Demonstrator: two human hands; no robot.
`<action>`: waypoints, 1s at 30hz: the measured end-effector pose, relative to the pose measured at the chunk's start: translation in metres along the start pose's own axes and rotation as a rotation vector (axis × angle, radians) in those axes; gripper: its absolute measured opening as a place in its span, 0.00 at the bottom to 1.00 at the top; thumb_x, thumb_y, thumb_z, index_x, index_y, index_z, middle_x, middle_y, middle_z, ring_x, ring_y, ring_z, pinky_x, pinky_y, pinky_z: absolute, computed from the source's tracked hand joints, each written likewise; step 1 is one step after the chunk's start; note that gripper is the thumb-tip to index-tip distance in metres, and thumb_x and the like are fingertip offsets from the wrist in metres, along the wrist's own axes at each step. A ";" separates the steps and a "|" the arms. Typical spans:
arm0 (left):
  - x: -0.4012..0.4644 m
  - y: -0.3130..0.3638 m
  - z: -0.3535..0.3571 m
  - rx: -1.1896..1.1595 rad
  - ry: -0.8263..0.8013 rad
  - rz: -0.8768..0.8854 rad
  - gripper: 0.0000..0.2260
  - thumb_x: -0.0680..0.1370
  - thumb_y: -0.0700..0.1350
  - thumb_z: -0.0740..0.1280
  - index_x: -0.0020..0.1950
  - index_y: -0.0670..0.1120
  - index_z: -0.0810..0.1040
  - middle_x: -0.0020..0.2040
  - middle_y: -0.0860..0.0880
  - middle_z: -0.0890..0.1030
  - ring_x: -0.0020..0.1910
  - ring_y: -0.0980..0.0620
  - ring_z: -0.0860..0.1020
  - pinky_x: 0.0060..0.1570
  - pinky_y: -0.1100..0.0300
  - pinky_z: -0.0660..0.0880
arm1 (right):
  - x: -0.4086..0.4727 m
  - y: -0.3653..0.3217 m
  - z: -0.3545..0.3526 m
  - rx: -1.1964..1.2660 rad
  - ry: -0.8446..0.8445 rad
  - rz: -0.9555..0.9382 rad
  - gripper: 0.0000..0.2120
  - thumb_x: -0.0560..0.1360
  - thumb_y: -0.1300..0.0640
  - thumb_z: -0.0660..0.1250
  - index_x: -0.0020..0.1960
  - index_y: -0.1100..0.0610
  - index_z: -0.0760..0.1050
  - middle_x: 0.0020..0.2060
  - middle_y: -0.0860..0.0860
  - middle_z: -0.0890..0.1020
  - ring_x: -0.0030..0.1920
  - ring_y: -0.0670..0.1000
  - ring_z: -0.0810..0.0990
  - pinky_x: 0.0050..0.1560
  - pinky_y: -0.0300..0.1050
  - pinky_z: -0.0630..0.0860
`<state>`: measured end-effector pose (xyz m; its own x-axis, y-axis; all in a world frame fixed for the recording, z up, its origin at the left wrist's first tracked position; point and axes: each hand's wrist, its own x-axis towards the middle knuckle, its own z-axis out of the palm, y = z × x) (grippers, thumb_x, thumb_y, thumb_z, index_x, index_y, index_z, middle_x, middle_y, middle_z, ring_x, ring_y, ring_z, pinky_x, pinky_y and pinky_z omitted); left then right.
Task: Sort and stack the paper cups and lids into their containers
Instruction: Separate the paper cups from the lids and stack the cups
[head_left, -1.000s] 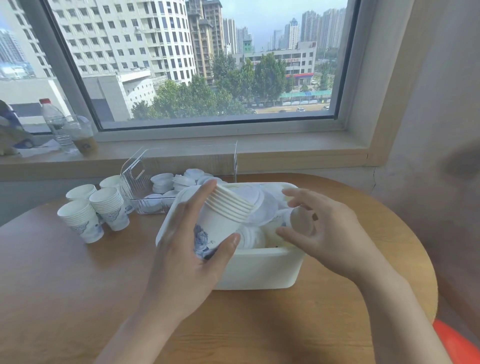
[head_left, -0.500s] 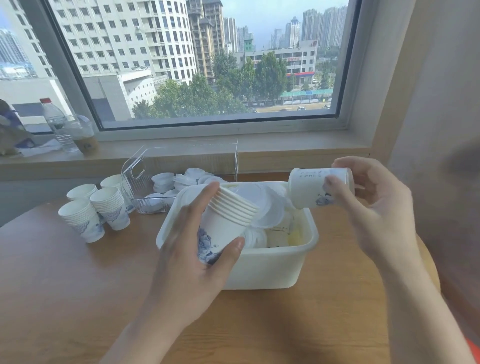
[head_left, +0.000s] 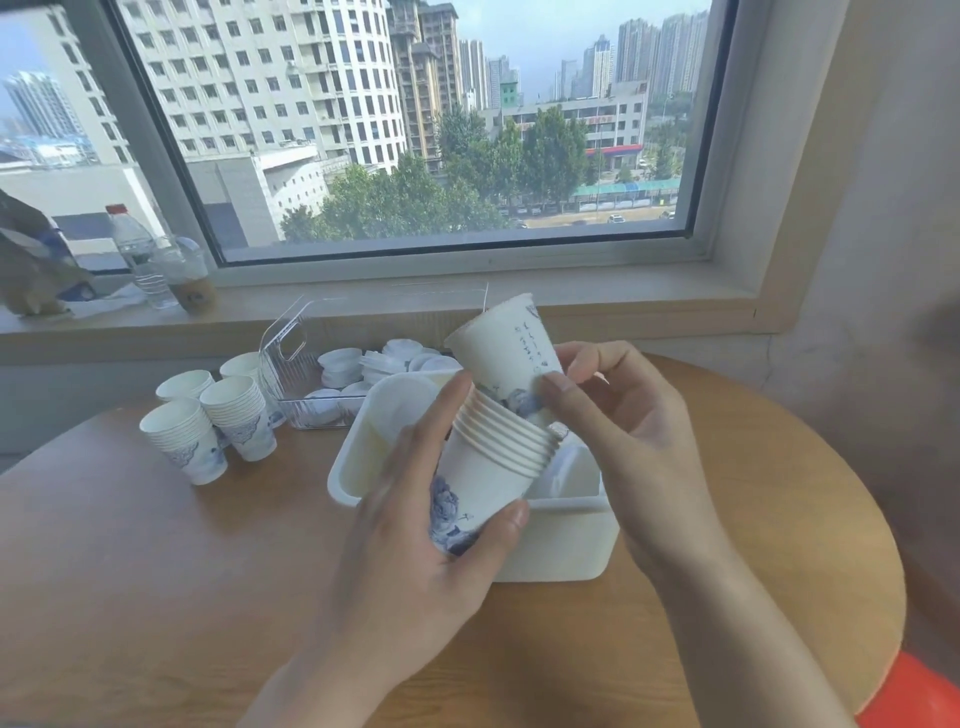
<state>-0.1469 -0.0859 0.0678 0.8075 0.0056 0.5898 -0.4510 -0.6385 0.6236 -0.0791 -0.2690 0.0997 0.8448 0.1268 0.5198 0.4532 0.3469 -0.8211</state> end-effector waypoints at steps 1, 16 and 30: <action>0.000 -0.001 -0.001 0.000 0.004 0.000 0.40 0.76 0.58 0.75 0.83 0.67 0.59 0.71 0.61 0.76 0.66 0.54 0.79 0.60 0.49 0.81 | 0.000 0.002 0.002 -0.019 -0.013 -0.001 0.09 0.80 0.58 0.72 0.46 0.60 0.74 0.54 0.56 0.85 0.53 0.54 0.84 0.51 0.40 0.78; -0.004 -0.018 -0.026 0.007 0.089 -0.055 0.40 0.77 0.59 0.73 0.84 0.68 0.55 0.77 0.62 0.71 0.74 0.52 0.74 0.68 0.42 0.76 | 0.009 0.007 0.028 -0.190 -0.069 -0.023 0.17 0.80 0.52 0.71 0.68 0.43 0.81 0.54 0.47 0.87 0.56 0.50 0.85 0.56 0.42 0.80; -0.010 -0.043 -0.063 -0.054 0.185 -0.109 0.40 0.77 0.54 0.75 0.84 0.66 0.57 0.78 0.63 0.71 0.76 0.53 0.73 0.70 0.43 0.75 | 0.000 0.020 0.064 -0.333 -0.230 0.053 0.14 0.79 0.50 0.70 0.63 0.48 0.85 0.55 0.44 0.87 0.58 0.46 0.84 0.55 0.35 0.78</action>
<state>-0.1591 -0.0102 0.0674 0.7715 0.2166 0.5983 -0.3884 -0.5844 0.7125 -0.0885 -0.2028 0.0980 0.8008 0.3544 0.4829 0.5099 0.0197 -0.8600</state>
